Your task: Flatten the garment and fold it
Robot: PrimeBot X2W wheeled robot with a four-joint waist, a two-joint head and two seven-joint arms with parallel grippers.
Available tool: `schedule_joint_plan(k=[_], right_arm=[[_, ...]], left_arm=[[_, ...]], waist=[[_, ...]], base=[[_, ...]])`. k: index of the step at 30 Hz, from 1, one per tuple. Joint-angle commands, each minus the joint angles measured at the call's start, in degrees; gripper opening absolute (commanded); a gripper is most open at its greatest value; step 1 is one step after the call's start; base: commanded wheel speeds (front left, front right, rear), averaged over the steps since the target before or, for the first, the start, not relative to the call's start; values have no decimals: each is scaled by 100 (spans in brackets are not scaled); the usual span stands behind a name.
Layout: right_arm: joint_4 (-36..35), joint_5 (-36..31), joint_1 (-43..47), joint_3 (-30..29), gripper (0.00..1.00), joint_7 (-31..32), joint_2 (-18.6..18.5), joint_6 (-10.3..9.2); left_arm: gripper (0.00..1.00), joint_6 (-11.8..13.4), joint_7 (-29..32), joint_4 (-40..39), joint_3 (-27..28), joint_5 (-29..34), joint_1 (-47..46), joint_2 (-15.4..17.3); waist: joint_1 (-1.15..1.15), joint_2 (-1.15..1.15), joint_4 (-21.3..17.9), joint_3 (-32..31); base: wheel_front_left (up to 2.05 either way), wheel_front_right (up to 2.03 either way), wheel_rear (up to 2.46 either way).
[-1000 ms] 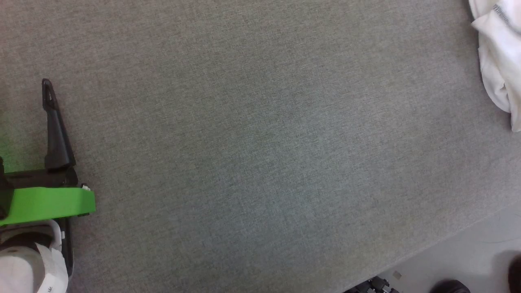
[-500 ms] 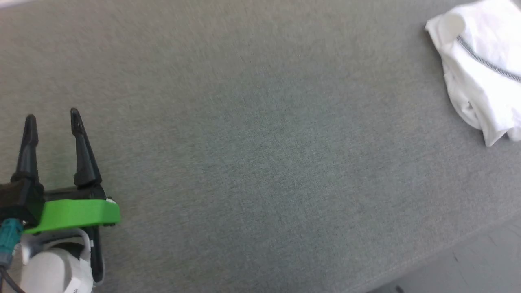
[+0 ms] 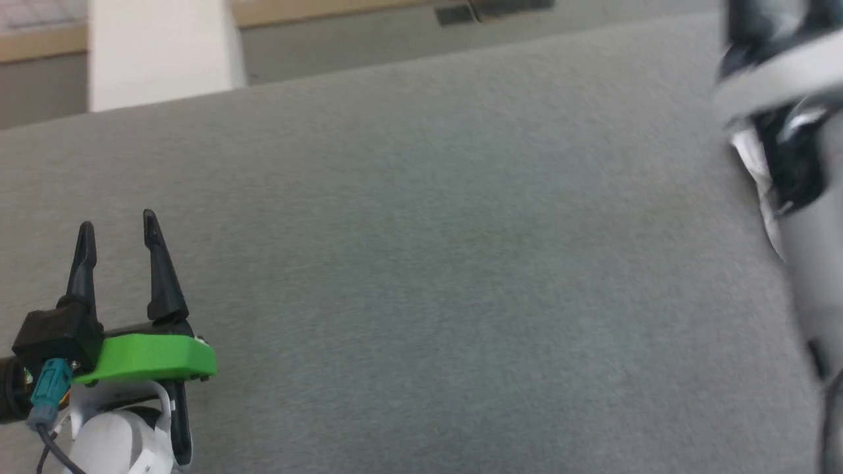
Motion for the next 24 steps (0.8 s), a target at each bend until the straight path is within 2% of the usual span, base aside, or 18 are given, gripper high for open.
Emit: schedule_joint_plan(k=[1,6,9,13,14,24], right_arm=[[-202,-152,361,-163,100,-52,244,-8],[-943,-919,1519,-799,100,-70,1090,-8],[-1218,-1286,2108,-1025,100,-73,1339,-8],[-1472,-1537,2861,-1178,100,-75,1443,-8],[-1605,-1402,3366,-1067,100,-75,1449,-8],[-1818,-1544,4331,-963,100,-76,1451,-8]], left_arm=[[100,55,34,49,17,19,-22,-15],[100,151,-12,202,63,-56,17,-109],[100,163,-57,322,44,-114,58,-184],[100,137,-116,523,-3,-225,137,-300],[100,86,-159,688,-44,-308,200,-366],[100,-41,-249,1269,-369,-287,251,-511]], waist=[[0,0,683,-674],[0,0,829,-870],[0,0,888,-992],[0,0,967,-1171],[0,0,1025,-1267],[0,0,1148,-1336]], base=[[0,0,0],[0,0,0],[0,0,0],[0,0,0],[0,0,0],[0,0,0]])
